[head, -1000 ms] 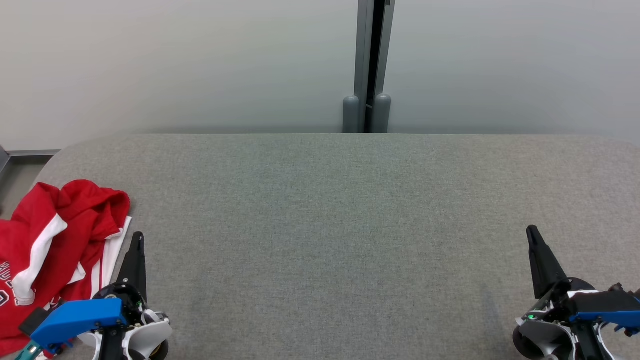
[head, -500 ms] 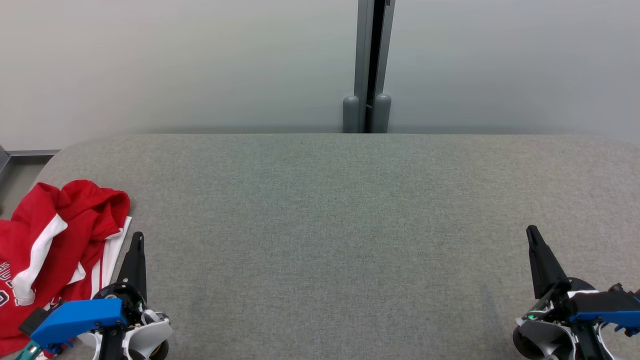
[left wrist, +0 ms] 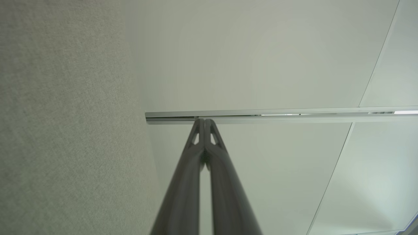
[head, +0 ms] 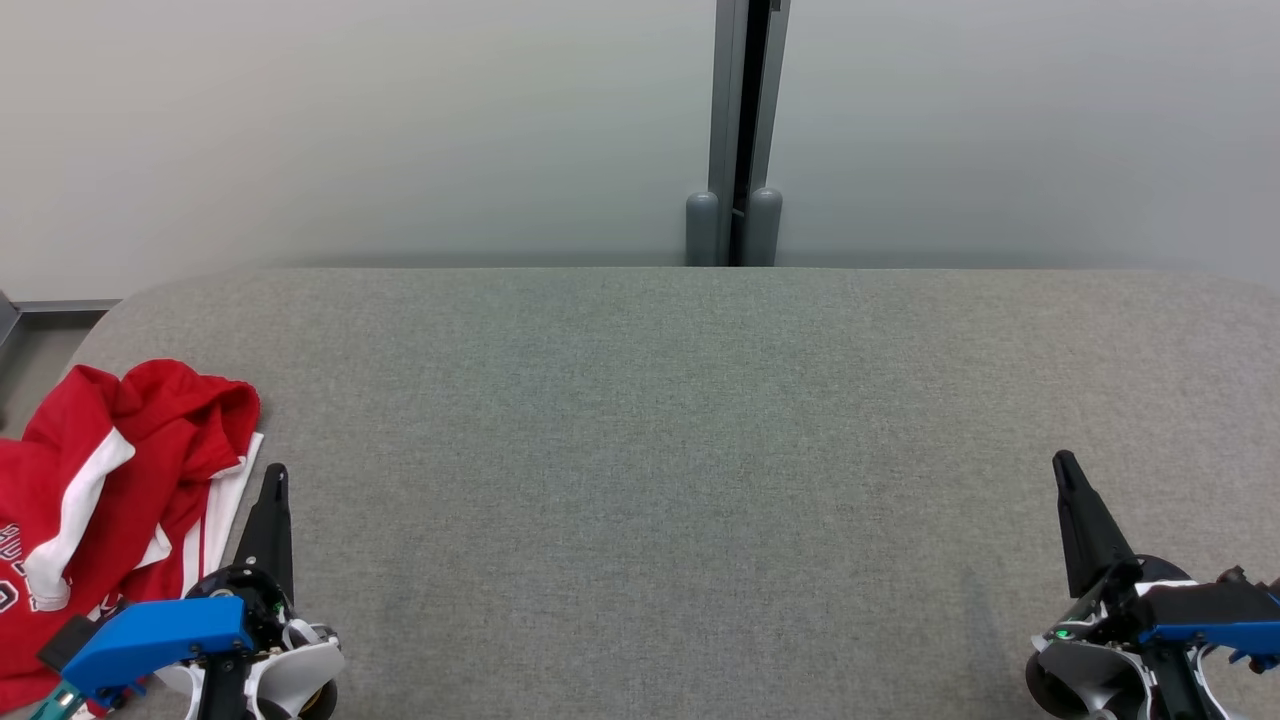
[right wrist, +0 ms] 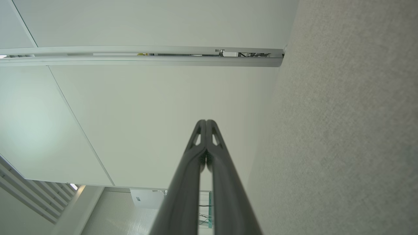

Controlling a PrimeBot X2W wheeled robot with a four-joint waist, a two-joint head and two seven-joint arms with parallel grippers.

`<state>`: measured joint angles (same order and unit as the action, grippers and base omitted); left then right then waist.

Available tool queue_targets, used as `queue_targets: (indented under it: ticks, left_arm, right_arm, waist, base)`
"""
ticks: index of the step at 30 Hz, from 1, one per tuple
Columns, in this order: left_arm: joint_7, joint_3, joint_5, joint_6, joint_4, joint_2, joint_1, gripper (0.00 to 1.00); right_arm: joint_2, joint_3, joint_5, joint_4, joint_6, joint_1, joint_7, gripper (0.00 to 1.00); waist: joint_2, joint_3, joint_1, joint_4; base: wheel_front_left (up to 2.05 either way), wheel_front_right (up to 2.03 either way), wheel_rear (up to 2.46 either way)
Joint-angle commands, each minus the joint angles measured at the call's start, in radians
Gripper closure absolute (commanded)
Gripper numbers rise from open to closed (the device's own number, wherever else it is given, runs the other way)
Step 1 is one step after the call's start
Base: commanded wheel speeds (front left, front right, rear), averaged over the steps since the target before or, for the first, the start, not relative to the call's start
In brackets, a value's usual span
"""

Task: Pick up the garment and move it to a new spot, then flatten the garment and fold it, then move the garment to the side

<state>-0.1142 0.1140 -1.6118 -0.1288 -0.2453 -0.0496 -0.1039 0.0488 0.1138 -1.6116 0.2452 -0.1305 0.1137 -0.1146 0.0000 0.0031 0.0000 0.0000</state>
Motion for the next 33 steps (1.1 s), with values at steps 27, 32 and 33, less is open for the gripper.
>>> queue_targets:
  ticks: [27,32,33]
  left_arm:
    - [0.092,-0.044,0.198,0.0,-0.035,-0.029,0.017,0.0]
    - [0.113,-0.067,0.295,0.0,-0.039,-0.041,0.012,0.0]
    - [0.117,-0.07,0.314,0.0,-0.039,-0.043,0.011,0.0]
  right_arm:
    - [0.033,-0.081,0.168,0.028,0.001,0.015,0.091,0.0]
    - [0.034,-0.086,0.26,0.035,0.001,0.023,0.112,0.0]
    - [0.034,-0.085,0.28,0.036,0.001,0.025,0.116,0.0]
  waist:
    - [0.0,0.005,0.0,0.0]
    - [0.0,0.007,0.0,0.0]
    - [0.0,0.008,0.0,0.0]
  base:
    - [0.0,0.0,0.0]
    - [0.0,0.0,0.0]
    - [0.0,0.0,0.0]
